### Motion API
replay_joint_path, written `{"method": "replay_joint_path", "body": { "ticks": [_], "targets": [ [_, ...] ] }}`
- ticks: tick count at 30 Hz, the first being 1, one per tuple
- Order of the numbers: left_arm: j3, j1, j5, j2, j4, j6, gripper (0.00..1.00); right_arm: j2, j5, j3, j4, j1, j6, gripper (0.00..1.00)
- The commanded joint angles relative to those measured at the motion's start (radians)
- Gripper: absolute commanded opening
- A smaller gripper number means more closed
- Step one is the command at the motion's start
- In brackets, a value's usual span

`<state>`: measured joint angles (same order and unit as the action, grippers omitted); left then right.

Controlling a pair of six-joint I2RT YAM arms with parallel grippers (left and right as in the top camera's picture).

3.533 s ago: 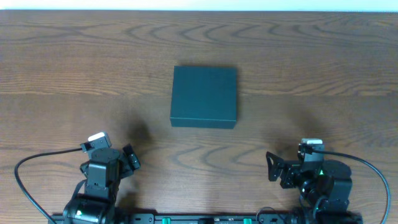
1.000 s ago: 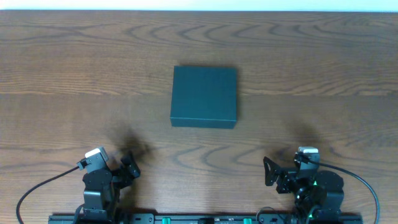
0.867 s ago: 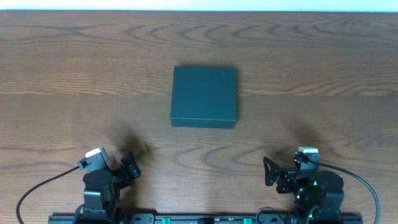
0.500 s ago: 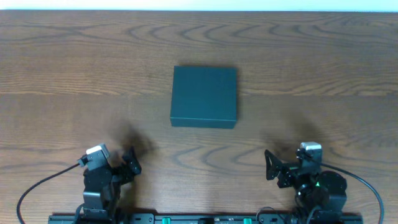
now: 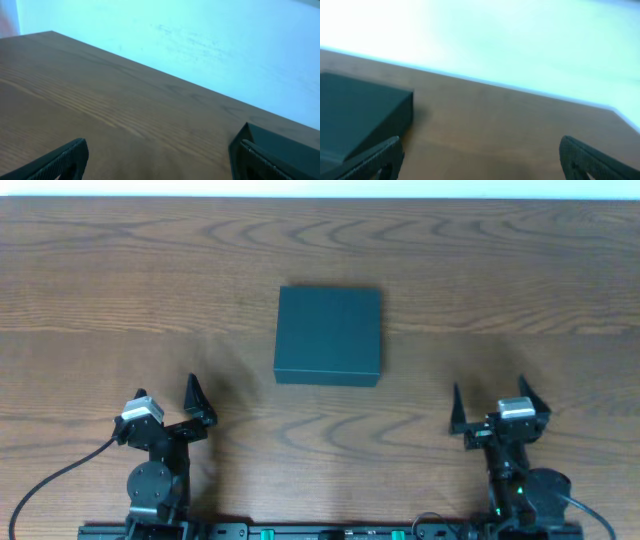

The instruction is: Pack container

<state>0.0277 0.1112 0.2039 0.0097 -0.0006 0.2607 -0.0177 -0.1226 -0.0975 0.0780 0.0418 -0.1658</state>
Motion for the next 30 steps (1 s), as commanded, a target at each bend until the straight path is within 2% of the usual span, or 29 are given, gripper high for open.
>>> {"method": "replay_joint_path", "body": {
  "ticks": [1,8,13,18,30],
  "targets": [
    [-0.023,-0.006,0.033,-0.005,0.047,-0.022,0.95,0.005,0.015,0.051,-0.096,-0.004,-0.015,0.99],
    [-0.023,-0.006,0.040,-0.005,0.070,-0.023,0.95,0.005,0.063,0.088,-0.119,-0.004,-0.016,0.99],
    [-0.023,-0.006,0.046,-0.005,0.012,-0.022,0.95,0.005,0.136,0.092,-0.025,-0.004,-0.111,0.99],
    [-0.023,-0.006,0.077,0.006,-0.053,-0.037,0.95,-0.008,0.156,0.092,-0.005,-0.004,-0.119,0.99],
    [-0.023,-0.006,0.077,0.194,-0.053,-0.037,0.95,-0.182,0.148,0.092,-0.005,-0.004,-0.119,0.99]
  ]
}}
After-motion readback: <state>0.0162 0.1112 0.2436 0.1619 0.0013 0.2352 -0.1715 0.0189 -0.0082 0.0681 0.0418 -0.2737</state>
